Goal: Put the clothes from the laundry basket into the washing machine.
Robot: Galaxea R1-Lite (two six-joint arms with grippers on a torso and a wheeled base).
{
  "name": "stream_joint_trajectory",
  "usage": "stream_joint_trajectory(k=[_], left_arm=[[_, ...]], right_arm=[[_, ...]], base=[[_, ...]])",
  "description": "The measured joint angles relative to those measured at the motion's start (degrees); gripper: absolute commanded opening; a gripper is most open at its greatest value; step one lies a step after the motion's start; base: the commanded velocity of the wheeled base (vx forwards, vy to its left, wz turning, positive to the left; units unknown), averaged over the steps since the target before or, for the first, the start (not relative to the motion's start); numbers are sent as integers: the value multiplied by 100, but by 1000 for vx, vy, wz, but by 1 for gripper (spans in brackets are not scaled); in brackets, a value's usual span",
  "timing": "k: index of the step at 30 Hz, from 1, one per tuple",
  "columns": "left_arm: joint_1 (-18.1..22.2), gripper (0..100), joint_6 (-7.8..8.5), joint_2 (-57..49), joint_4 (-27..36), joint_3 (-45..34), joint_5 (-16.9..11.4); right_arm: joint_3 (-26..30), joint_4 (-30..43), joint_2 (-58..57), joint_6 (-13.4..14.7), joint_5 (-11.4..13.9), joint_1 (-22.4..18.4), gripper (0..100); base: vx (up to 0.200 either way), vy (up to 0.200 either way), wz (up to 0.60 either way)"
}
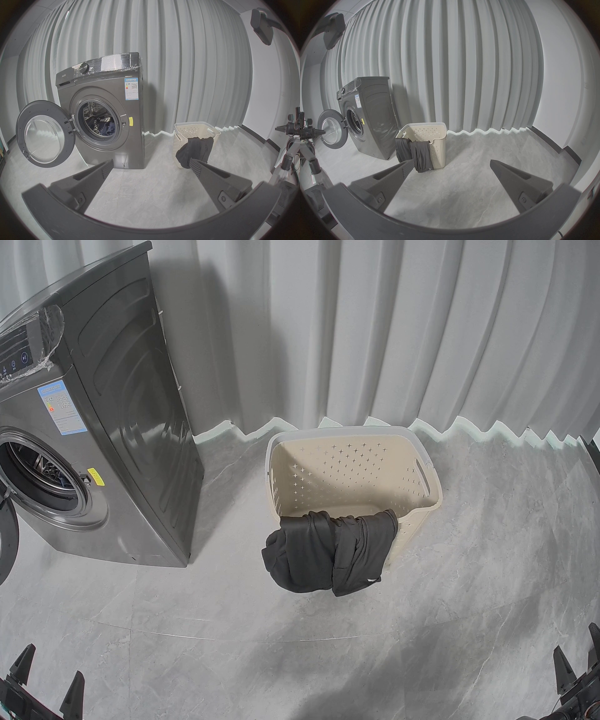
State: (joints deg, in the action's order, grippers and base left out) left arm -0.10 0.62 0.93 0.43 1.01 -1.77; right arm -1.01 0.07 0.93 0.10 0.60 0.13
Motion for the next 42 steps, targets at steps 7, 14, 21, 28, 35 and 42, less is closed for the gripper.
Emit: stream_joint_trajectory(k=[7, 14, 21, 28, 35, 42], left_arm=[[0, 100, -7, 0, 0, 0, -1], [0, 100, -2, 0, -5, 0, -6], [0, 100, 0, 0, -5, 0, -6], [5, 100, -30, 0, -5, 0, -1], [0, 100, -20, 0, -7, 0, 0], [0, 100, -13, 0, -7, 0, 0]], right_arm=[[0, 0, 0, 0, -2, 2, 100], [0, 0, 0, 0, -2, 0, 100], [0, 0, 0, -5, -2, 0, 100], [0, 2, 0, -10, 0, 5, 100], [0, 0, 0, -5, -13, -6, 100], [0, -2, 0, 52, -39, -4, 100]], base=[[143, 0, 0], [0, 0, 0], [0, 0, 0], [0, -57, 0], [0, -114, 0], [0, 0, 0]])
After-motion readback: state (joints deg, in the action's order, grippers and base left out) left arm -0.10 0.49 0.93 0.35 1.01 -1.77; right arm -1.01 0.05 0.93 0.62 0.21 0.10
